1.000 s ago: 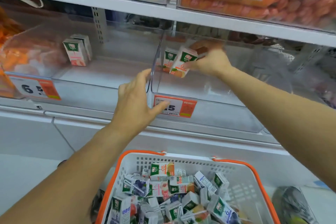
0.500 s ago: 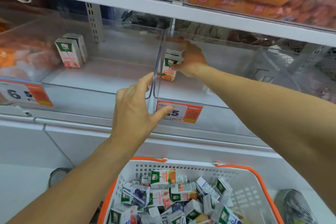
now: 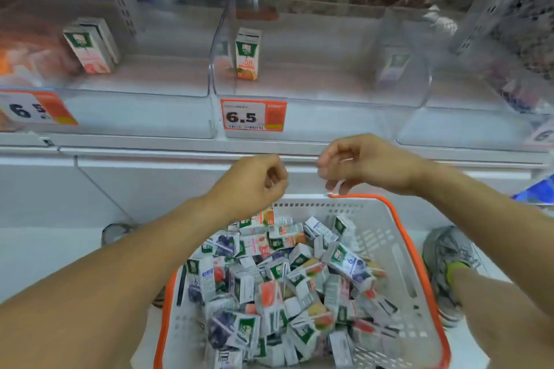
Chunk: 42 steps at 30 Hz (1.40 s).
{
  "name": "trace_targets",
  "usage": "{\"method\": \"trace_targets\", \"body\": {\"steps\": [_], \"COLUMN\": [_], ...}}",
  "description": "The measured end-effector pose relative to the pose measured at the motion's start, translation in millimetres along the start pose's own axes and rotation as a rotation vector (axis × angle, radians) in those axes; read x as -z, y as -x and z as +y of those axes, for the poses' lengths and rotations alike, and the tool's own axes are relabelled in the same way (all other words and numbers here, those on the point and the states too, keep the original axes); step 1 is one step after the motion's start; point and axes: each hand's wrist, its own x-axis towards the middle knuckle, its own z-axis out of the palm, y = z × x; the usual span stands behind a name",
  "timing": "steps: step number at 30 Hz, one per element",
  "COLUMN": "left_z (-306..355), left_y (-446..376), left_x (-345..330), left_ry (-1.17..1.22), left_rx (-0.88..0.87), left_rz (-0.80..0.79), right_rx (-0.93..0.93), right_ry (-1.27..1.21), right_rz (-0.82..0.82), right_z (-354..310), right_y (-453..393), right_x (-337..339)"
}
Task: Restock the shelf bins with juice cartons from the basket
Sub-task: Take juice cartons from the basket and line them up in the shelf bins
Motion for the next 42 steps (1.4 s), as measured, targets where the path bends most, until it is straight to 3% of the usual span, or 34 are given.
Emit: {"method": "trace_targets", "body": {"steps": [3,6,8,14,21,29,32,38,42], "left_z": [-24.2,-45.5,-57.5,-81.7,-94.4,-94.7,-79.2,-38.7,-15.9], "left_y": [14.1,34.9,44.2,47.2,43.4,27.8,20.8,5.0,-6.5], "left_x": [-55.4,-93.7,-100.9,-95.2,-91.6,-56.1,-49.5,-50.0,-50.5], "left_ry": [-0.116,-0.191,-0.306,-0.465,-0.364,0.076,0.161,0.633,0.76], "left_rx": [0.15,0.272,0.339,0.413,0.46,0.673,0.632,0.648,0.625], "left_rz": [-0.4,-0.621,-0.77,-0.984,-0.935,-0.661,-0.579,-0.467,-0.399], "right_rx": [-0.23,-0.218,-0.185,-0.172,-0.153,-0.13,-0.14,-0.136,-0.103], "right_ry": [0.156,0.641,0.811,0.958,0.895,0.784,0.718,0.294,0.085], "right_rz": [-0.034,-0.093,-0.169,-0.285,-0.3,-0.2,-0.141,-0.128,-0.158], "right_z": [82.9,145.4,166.5,188.1,167.1,140.6,130.6,91.2,74.8], "right_y": [-10.2,-13.6,-14.7,-26.7,-35.6,-36.0,-34.8,-21.0,-5.3], "right_x": [-25.4,-40.4,-46.0,-51.9,-35.1,-14.5,-8.5,9.6,28.2]}}
